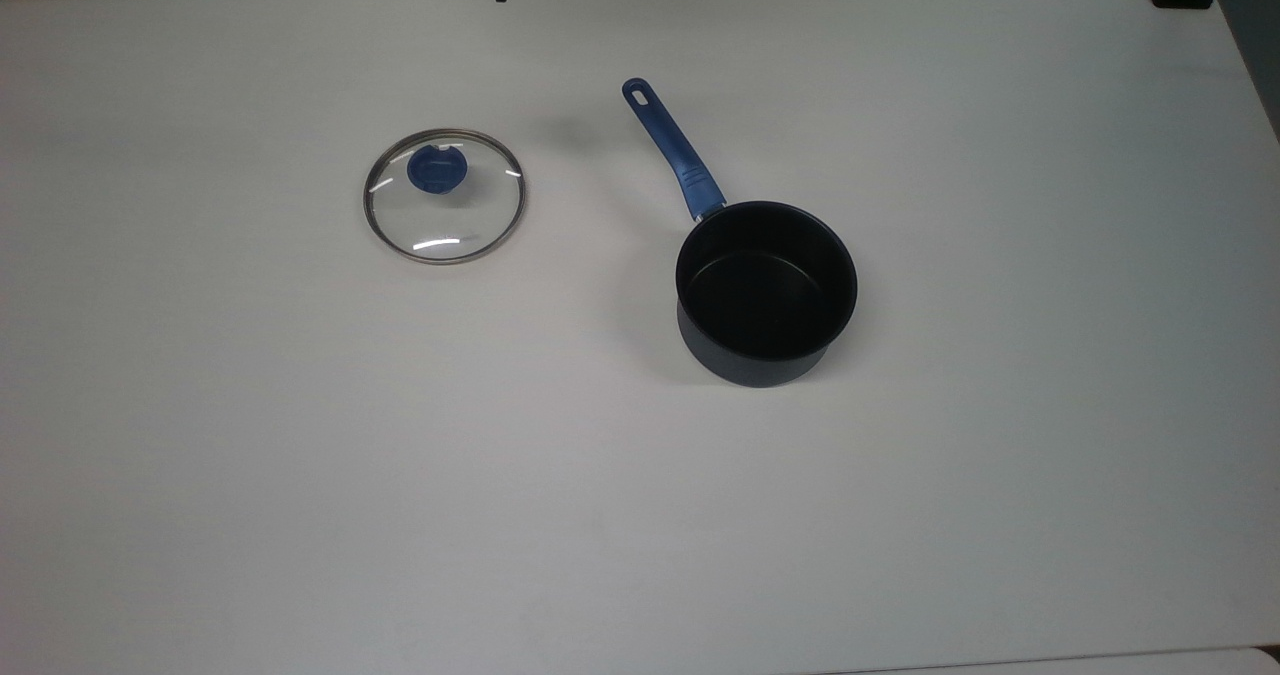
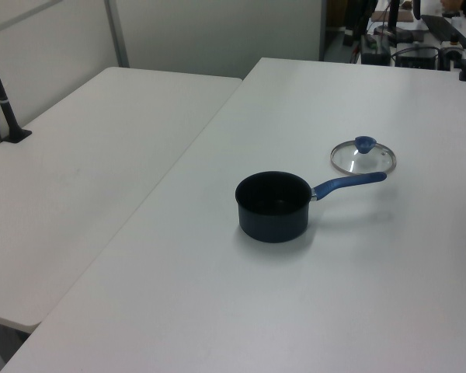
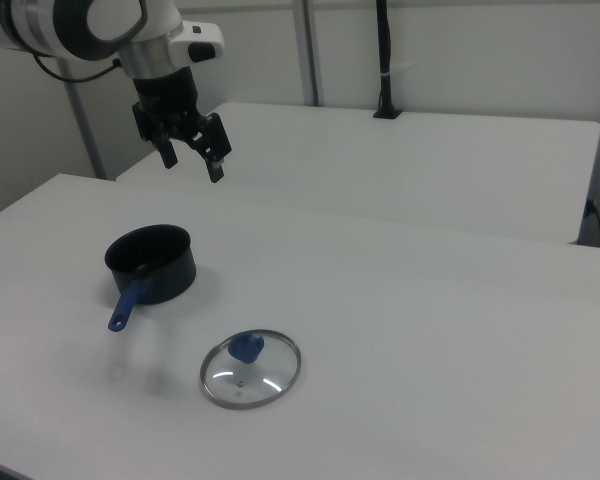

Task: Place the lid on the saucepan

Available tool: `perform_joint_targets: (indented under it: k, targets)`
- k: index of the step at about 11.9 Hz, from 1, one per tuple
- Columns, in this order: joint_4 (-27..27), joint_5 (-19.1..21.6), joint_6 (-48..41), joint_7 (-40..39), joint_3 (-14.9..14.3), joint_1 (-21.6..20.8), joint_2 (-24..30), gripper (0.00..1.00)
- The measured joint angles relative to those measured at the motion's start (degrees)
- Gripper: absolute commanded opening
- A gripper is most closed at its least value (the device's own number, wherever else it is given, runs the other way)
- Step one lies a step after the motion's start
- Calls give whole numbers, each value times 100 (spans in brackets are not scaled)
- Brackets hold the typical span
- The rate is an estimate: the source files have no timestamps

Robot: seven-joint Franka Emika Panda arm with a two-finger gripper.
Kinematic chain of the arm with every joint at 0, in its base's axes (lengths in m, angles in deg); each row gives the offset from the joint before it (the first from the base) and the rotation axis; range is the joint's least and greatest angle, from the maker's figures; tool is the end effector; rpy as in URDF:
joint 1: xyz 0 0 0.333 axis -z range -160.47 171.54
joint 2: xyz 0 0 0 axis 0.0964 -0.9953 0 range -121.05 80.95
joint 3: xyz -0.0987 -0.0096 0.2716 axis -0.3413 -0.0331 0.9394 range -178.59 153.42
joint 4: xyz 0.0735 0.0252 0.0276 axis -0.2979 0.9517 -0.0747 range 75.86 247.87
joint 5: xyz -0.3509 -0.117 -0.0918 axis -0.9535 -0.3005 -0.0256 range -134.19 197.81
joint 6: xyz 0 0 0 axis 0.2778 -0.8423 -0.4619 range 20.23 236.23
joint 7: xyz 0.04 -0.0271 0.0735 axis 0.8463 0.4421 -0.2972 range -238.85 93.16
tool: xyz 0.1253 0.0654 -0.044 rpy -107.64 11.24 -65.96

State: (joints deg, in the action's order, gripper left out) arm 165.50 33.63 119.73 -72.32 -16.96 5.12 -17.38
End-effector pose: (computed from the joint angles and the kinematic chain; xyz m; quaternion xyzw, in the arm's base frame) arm 0.5479 -0.0344 0.5667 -0.9969 0.0404 -0.0661 0.0157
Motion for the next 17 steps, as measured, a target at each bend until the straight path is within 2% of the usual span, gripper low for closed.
perform_joint_targets:
  k: [7, 11, 13, 14, 17]
  targets:
    - [-1, -4, 0, -63, -16, 14, -1, 100]
    - [120, -435, -389, -1665, -45, 193, -12, 100]
    - [598, -684, -463, -1798, -62, 322, -27, 100]
    - [990, -681, -170, -1621, -66, 409, -51, 100]
    - [2205, -600, 1526, -696, -65, 513, -234, 100]
